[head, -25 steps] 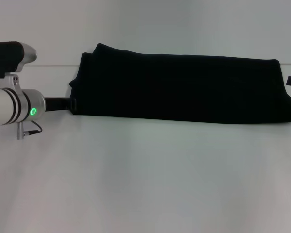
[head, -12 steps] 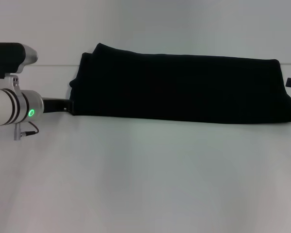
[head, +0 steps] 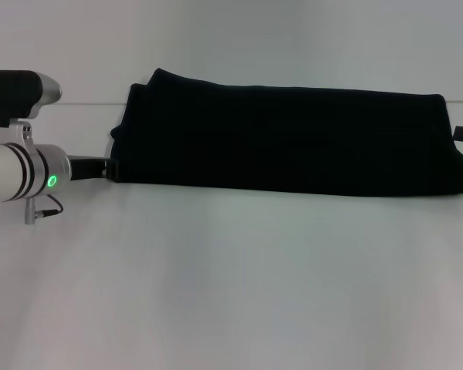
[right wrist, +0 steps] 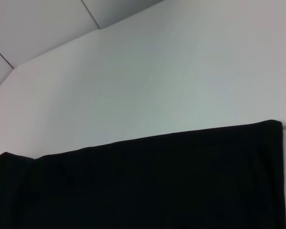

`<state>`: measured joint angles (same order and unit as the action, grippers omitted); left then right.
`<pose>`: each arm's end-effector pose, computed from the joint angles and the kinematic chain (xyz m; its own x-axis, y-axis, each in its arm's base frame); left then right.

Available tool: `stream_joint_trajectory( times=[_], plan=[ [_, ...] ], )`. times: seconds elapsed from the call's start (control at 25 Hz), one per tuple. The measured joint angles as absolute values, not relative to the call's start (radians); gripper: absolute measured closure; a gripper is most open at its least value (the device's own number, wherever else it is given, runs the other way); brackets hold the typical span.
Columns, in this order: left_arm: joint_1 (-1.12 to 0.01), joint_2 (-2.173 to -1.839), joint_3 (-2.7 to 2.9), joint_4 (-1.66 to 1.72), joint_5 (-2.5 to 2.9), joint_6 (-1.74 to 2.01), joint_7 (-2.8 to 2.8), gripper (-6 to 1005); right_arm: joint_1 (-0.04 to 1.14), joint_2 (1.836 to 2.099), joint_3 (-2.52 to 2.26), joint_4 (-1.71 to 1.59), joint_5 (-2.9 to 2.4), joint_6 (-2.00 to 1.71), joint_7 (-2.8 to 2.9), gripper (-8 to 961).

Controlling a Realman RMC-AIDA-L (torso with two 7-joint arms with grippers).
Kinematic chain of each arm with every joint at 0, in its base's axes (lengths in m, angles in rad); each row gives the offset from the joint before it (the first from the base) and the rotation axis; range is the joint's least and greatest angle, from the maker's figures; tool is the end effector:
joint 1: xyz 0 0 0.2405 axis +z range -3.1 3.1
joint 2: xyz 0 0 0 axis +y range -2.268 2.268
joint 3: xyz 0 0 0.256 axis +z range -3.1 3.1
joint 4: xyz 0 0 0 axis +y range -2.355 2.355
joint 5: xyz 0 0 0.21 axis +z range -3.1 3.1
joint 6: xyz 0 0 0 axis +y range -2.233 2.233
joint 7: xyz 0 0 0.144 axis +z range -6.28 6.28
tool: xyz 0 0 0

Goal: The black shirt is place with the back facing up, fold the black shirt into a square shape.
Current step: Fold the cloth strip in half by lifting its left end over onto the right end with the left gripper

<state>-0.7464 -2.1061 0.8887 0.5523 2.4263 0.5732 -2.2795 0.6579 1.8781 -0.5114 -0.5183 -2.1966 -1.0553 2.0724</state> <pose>-0.2864 0.4394 -0.0168 0.5456 0.6951 0.4680 0.7806 -0.2185 -0.5855 0.3317 0.4149 0.0936 0.3380 -0.6777 -0.6530 -0.9383 -0.1890 -0.2894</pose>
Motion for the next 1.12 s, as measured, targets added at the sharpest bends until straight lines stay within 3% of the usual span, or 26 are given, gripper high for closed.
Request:
stream_joint_trajectory(
  times=[0.24,0.68,0.8,1.0,1.12],
  plan=[
    [-0.746,-2.106,0.890,0.552,2.427,0.582,-2.278,436,0.657,1.880,-0.512,-0.518,-2.197,-1.055,2.072,283],
    [-0.744,-2.106,0.891,0.554,2.433,0.610,-2.258,441,0.656,1.881,-0.509,-0.526,-2.197,-1.055,2.072,295],
    [-0.744,-2.106,0.890,0.557,2.433,0.612,-2.258,646,0.657,1.882,-0.508,-0.527,-2.197,-1.055,2.072,299],
    [-0.744,-2.106,0.890,0.558,2.433,0.612,-2.257,879,0.656,1.881,-0.511,-0.527,-2.197,-1.052,2.072,304],
    [-0.744,-2.105,0.890,0.559,2.433,0.612,-2.256,940,0.657,1.877,-0.516,-0.519,-2.217,-1.029,2.083,308]
  ],
)
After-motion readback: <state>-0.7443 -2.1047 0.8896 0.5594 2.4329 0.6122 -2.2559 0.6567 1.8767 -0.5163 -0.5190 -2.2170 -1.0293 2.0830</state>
